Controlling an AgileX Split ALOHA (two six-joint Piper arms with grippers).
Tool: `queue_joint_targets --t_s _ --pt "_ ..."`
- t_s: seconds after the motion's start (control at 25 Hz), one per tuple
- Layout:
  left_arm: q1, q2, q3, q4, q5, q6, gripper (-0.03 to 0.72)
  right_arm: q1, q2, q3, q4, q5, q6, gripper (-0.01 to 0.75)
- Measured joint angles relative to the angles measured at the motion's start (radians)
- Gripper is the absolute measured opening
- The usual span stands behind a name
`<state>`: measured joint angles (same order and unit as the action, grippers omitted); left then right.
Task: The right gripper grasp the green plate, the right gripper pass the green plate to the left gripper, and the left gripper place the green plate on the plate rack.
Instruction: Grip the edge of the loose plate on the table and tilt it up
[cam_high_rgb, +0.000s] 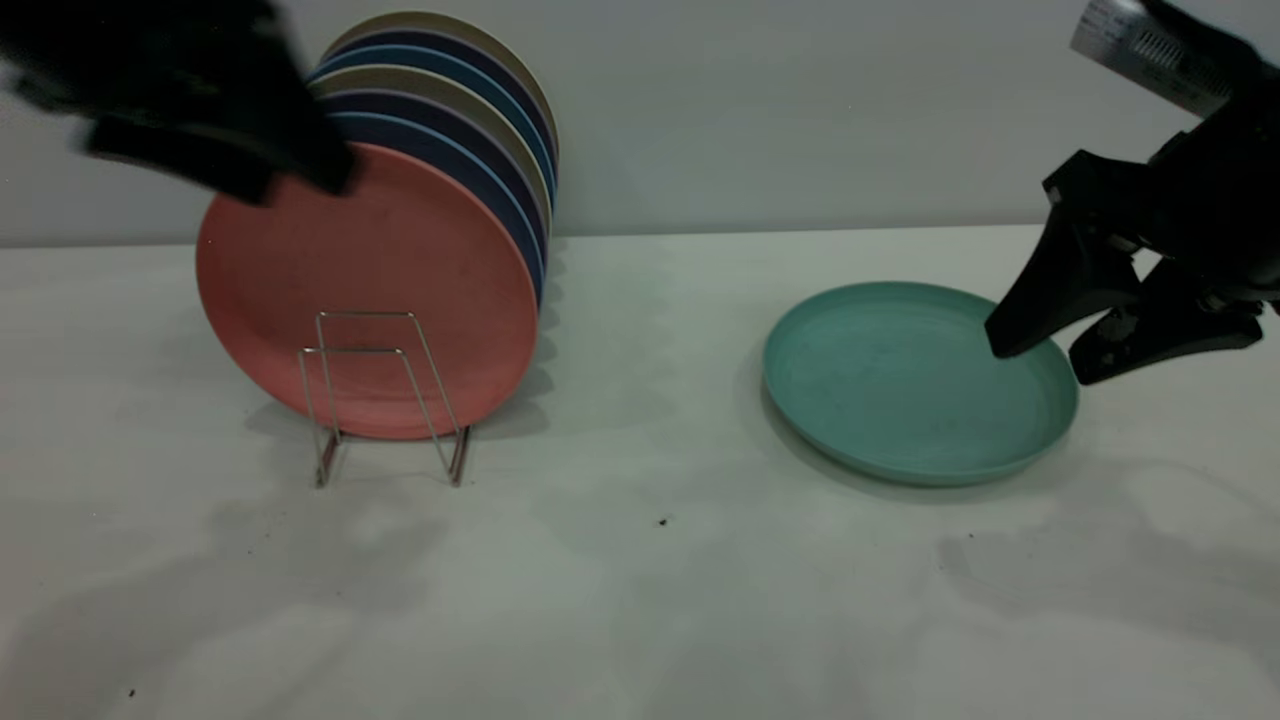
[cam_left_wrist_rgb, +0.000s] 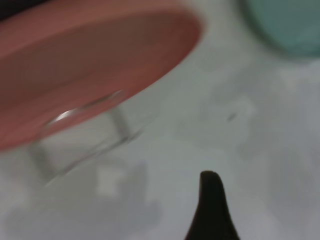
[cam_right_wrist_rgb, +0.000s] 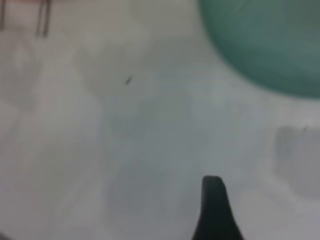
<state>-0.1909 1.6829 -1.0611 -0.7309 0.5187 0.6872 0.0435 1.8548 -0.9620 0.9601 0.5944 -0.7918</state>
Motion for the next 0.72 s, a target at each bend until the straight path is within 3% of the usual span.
queue_joint_targets --t_s 0.36,0.52,0.72 --pt "-0.144 0.220 -0.051 -0.350 -0.155 0.233 0.576 -0.180 0.297 -0.252 0.000 0.094 -0.011 0.547" --pt "-0.161 0.269 -0.053 -0.492 -0.178 0.325 0.576 -0.206 0.413 -0.340 0.001 0.103 -0.015 0.547" --pt "-0.163 0.275 -0.053 -0.566 -0.177 0.376 0.576 -0.209 0.529 -0.437 0.011 0.123 -0.020 0.537"
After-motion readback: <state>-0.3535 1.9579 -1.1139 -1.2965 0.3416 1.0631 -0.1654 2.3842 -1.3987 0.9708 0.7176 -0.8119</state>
